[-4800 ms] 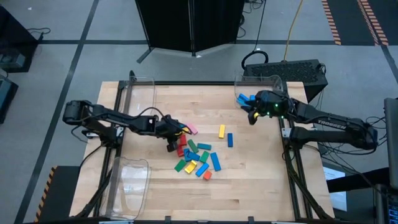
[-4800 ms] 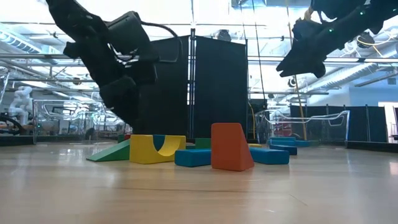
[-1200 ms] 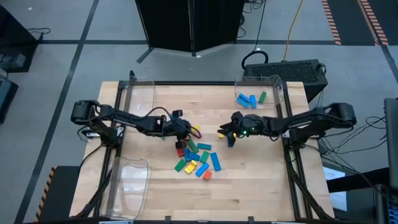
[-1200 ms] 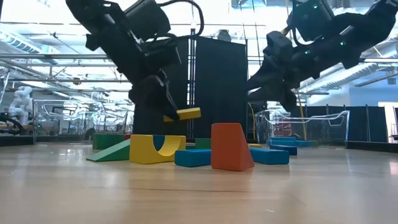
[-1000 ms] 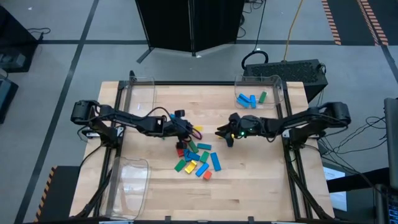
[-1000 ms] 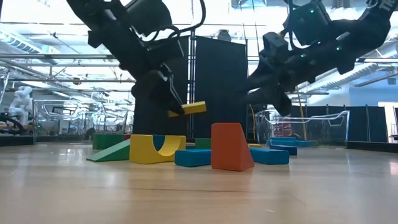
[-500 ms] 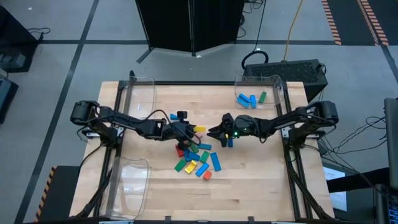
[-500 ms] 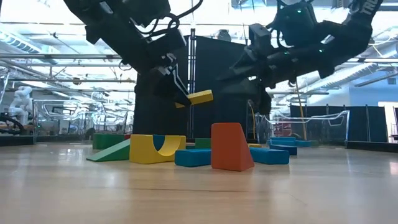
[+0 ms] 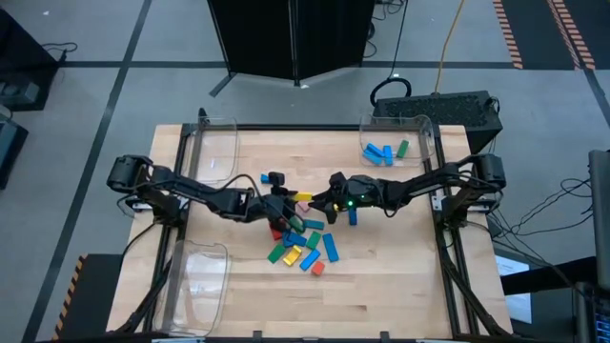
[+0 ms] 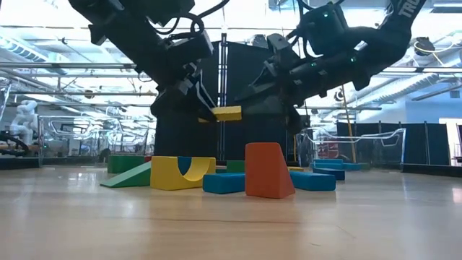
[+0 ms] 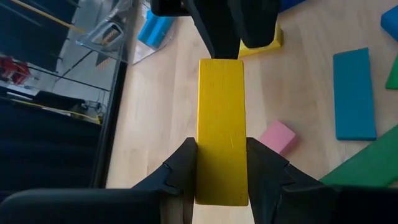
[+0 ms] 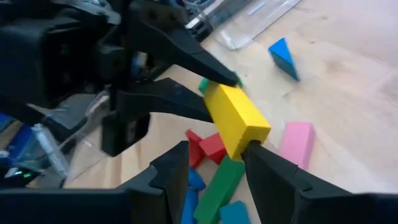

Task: Sort blocks by size
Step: Put the yellow rectangular block into the top right transparent bin

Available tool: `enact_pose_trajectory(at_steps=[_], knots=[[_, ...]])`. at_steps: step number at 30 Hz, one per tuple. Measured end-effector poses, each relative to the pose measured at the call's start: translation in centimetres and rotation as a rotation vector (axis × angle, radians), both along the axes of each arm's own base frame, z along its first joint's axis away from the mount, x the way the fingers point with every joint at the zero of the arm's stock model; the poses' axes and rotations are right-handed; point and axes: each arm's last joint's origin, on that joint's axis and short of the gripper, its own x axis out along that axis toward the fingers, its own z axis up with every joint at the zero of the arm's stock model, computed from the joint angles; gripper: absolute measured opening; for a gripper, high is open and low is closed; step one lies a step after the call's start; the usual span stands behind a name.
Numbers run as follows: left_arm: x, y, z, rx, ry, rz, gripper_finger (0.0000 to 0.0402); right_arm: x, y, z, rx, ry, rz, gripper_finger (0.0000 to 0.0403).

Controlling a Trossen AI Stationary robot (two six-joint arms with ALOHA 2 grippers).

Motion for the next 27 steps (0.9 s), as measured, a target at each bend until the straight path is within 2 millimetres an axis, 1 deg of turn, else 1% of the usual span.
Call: enact_pose_trajectory(at_steps=[7,16,22,27], knots=[[0.05,-0.25,0.15,0.014,-0.016,0.011,0.0098,-0.21,-0.05,0.39,-0.026,0.009,-0.020,0.0146],[0.13,-0.53,0.37,0.015,-0.031,0.008,0.0099,-0.28,-0.04,0.18,-0.022,0.032,-0.022,0.0146],[0.09,-0.52,0.39,0.015,-0.027,0.009,0.0100,-0.26,0.35,0.28,-0.023,0.027,-0.010,0.0146],[0.10,-0.70,0.41,0.013,-0.030,0.001,0.0100,-0.26,0.25,0.37,-0.033,0.022,-0.027,0.0146]])
